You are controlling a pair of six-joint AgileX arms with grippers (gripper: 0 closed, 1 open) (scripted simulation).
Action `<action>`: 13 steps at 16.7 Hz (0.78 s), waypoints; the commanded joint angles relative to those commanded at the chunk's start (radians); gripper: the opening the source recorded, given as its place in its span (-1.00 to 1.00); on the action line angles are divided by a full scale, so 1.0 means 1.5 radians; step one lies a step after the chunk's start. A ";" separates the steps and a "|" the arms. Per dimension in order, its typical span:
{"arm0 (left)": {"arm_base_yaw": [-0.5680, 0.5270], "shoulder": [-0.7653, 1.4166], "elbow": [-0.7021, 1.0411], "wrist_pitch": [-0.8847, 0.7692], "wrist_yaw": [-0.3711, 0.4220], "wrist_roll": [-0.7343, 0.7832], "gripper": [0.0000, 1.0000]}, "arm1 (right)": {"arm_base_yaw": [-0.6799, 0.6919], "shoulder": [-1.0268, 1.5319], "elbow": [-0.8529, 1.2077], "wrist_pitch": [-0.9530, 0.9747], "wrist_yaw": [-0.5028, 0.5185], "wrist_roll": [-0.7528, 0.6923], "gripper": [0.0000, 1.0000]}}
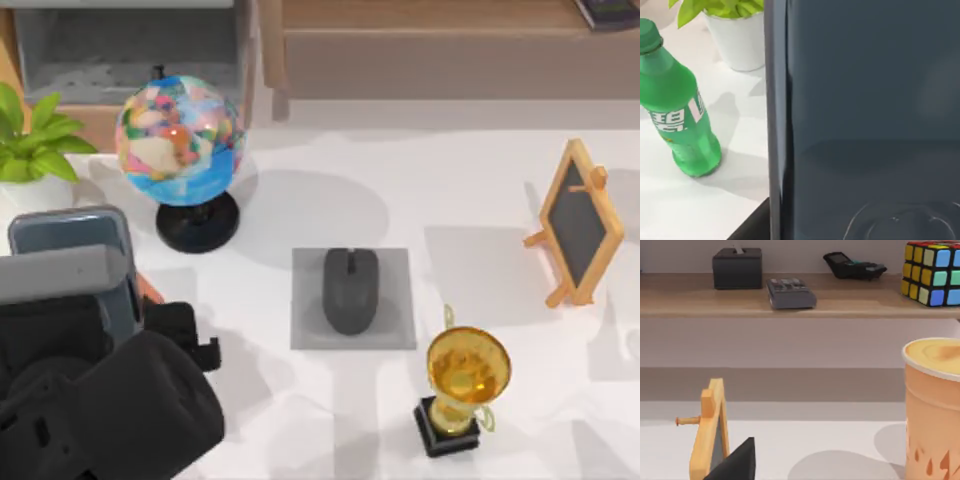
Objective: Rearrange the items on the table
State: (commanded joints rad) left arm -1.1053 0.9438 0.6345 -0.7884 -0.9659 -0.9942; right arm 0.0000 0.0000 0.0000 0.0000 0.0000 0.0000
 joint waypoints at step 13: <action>-0.018 -0.095 0.017 0.113 -0.013 -0.019 -1.00 | 0.000 0.000 0.000 0.000 0.000 0.000 1.00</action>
State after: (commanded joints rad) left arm -1.1325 0.8014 0.6597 -0.6196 -0.9861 -1.0226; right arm 0.0000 0.0000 0.0000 0.0000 0.0000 0.0000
